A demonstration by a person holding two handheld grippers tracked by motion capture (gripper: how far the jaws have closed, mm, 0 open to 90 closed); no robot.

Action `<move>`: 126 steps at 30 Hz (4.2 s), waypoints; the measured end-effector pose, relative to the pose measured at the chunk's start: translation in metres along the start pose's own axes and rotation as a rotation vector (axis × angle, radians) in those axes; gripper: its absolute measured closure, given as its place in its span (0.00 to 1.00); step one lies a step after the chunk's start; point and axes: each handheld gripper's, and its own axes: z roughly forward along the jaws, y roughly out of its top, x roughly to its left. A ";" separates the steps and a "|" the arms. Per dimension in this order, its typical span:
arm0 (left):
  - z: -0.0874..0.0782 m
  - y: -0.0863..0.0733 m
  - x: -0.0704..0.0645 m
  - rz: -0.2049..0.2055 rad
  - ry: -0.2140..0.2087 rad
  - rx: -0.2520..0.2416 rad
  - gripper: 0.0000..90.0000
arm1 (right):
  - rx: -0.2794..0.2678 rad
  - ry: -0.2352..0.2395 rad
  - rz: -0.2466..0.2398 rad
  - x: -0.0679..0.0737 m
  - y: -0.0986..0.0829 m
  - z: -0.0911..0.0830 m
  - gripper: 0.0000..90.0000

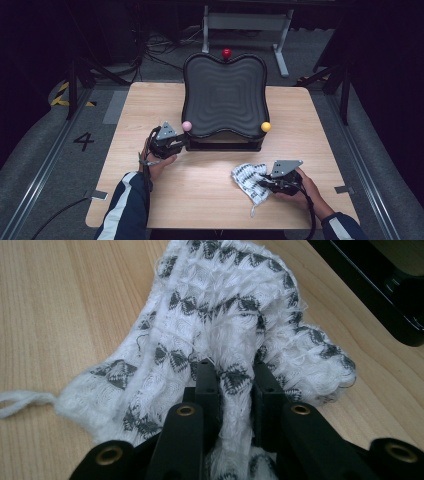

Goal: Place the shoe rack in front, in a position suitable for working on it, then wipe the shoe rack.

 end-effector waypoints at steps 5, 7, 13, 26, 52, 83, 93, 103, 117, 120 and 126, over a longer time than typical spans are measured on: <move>-0.007 -0.005 -0.017 0.003 -0.025 -0.005 0.83 | -0.007 -0.007 -0.002 -0.001 -0.001 0.000 0.88; -0.008 -0.005 -0.020 0.009 -0.033 -0.001 0.83 | -0.011 0.000 0.009 -0.001 -0.002 0.000 0.88; -0.015 -0.009 -0.041 0.031 -0.052 -0.005 0.83 | -0.004 -0.012 0.012 -0.002 -0.006 -0.004 0.88; -0.024 -0.014 -0.056 0.001 -0.103 -0.061 0.87 | -0.003 -0.013 0.017 -0.004 -0.006 -0.005 0.88; 0.004 -0.011 -0.059 0.001 -0.101 -0.073 0.82 | -0.010 -0.046 0.011 -0.001 -0.009 -0.009 0.88; -0.006 -0.009 -0.088 0.080 -0.161 -0.019 0.83 | -0.170 -0.199 -0.007 0.005 0.042 0.005 0.89; -0.008 -0.010 -0.105 0.089 -0.196 -0.011 0.82 | -0.153 -0.175 -0.077 0.029 0.069 0.042 0.89; -0.009 -0.012 -0.109 0.093 -0.211 -0.017 0.82 | -0.147 -0.175 -0.108 0.044 0.070 0.066 0.89; -0.009 -0.013 -0.107 0.103 -0.221 -0.015 0.82 | -0.127 -0.250 -0.077 0.024 0.060 0.058 0.89; -0.009 -0.014 -0.107 0.101 -0.224 -0.018 0.82 | -0.113 -0.274 -0.053 0.015 0.055 0.054 0.89; -0.009 -0.015 -0.106 0.091 -0.234 -0.020 0.82 | -0.103 -0.314 0.006 -0.001 0.046 0.046 0.89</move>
